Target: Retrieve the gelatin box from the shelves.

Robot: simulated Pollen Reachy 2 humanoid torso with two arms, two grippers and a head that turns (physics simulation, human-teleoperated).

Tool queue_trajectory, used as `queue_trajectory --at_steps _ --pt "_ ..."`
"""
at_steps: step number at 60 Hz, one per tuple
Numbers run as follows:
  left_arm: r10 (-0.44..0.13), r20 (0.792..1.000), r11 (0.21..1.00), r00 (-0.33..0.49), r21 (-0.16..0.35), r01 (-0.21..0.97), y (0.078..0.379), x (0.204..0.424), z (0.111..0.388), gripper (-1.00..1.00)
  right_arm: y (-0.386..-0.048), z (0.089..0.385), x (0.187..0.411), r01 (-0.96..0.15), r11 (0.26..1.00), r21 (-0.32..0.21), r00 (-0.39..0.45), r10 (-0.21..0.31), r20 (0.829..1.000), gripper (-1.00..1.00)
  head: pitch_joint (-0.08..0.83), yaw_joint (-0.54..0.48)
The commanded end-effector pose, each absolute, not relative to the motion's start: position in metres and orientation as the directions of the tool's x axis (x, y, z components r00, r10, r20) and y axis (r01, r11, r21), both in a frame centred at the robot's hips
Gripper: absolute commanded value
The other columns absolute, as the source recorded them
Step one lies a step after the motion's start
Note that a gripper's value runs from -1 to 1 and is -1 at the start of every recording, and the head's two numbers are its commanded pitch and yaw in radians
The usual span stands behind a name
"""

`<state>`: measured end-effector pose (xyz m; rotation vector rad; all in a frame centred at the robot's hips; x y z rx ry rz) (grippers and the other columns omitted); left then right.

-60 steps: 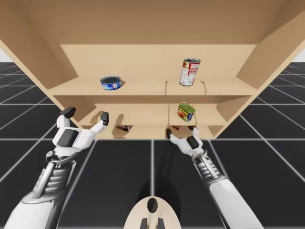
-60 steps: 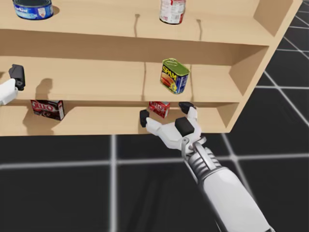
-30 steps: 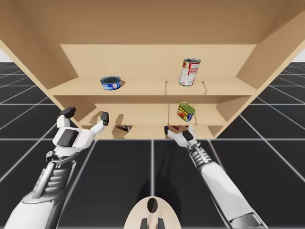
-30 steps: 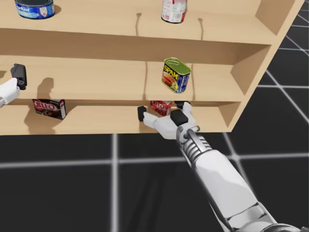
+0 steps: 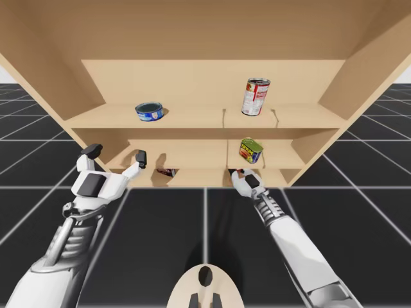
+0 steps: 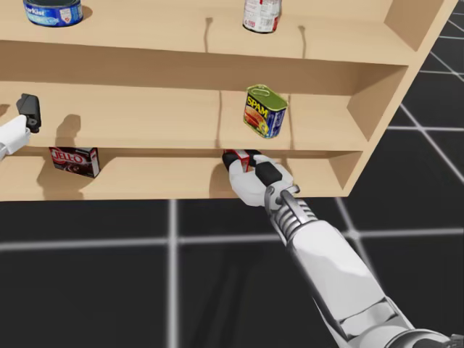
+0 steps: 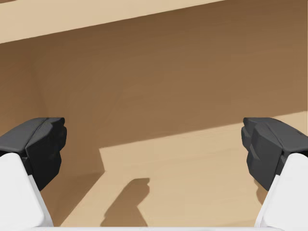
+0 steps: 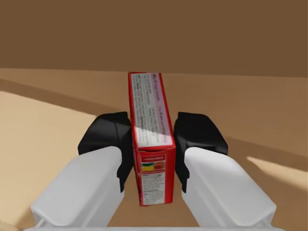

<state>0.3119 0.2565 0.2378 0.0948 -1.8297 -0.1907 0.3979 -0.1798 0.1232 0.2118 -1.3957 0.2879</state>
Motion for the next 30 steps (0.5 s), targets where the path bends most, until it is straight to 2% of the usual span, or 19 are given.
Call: queue_trajectory --at_steps 1,9,13,21,30 --pt "-0.165 0.950 0.983 -0.264 0.180 0.033 0.257 0.312 0.238 -1.00 -0.159 0.117 0.390 -0.349 0.937 0.029 0.171 0.033 0.985 1.00 0.620 -0.17" --pt "-0.165 0.950 0.983 -0.265 0.179 0.031 0.257 0.312 0.238 -1.00 -0.161 0.135 0.376 -0.359 0.933 0.009 0.114 0.034 0.993 1.00 0.618 -0.17" --pt "-0.164 0.950 0.984 -0.266 0.178 0.030 0.257 0.312 0.238 -1.00 -0.162 0.147 0.360 -0.364 0.931 -0.028 0.078 0.060 0.995 1.00 0.616 -0.17" --pt "-0.165 0.950 0.983 -0.266 0.180 0.031 0.257 0.312 0.238 -1.00 -0.172 0.168 0.315 -0.363 0.929 -0.067 0.008 0.075 0.997 1.00 0.615 -0.17" --pt "-0.165 0.950 0.983 -0.266 0.180 0.032 0.256 0.313 0.238 -1.00 -0.186 0.169 0.254 -0.380 0.922 -0.067 0.033 0.086 0.996 1.00 0.614 -0.17"
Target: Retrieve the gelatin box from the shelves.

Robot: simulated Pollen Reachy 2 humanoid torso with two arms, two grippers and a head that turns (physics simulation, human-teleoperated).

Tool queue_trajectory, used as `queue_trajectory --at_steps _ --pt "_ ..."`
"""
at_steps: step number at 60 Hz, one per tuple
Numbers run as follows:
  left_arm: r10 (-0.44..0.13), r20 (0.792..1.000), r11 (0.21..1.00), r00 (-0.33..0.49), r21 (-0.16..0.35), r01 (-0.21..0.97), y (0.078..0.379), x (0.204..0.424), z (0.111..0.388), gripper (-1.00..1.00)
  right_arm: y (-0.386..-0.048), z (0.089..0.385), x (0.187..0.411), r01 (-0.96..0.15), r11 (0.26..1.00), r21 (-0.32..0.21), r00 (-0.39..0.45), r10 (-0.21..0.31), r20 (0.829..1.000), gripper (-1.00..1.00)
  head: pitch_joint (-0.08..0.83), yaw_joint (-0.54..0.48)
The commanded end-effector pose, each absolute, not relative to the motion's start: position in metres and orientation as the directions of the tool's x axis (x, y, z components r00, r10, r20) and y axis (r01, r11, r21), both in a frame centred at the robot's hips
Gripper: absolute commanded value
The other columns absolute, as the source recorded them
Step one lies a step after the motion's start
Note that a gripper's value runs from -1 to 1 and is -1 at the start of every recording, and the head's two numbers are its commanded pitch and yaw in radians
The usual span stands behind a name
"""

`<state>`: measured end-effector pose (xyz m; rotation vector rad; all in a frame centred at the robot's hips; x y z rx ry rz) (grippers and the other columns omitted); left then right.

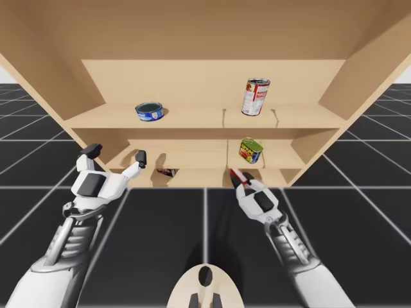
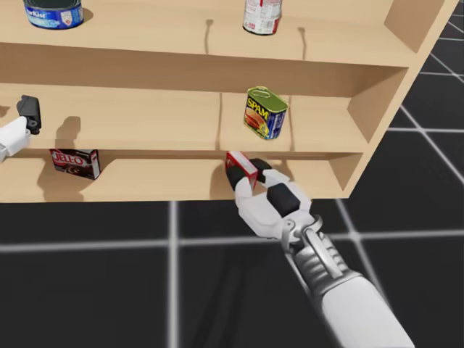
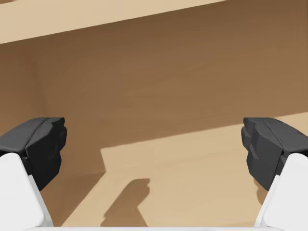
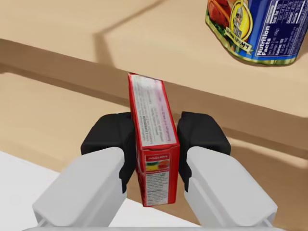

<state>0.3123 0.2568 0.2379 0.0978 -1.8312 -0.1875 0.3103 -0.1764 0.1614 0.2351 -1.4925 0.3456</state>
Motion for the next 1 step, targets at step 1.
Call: queue_trajectory --at_steps 1 --pt "-0.165 0.950 0.983 -0.266 0.180 0.032 0.2563 0.3126 0.2379 -1.00 -0.1870 0.1698 0.2502 -0.381 0.922 -0.065 0.035 0.085 0.996 1.00 0.614 -0.17"
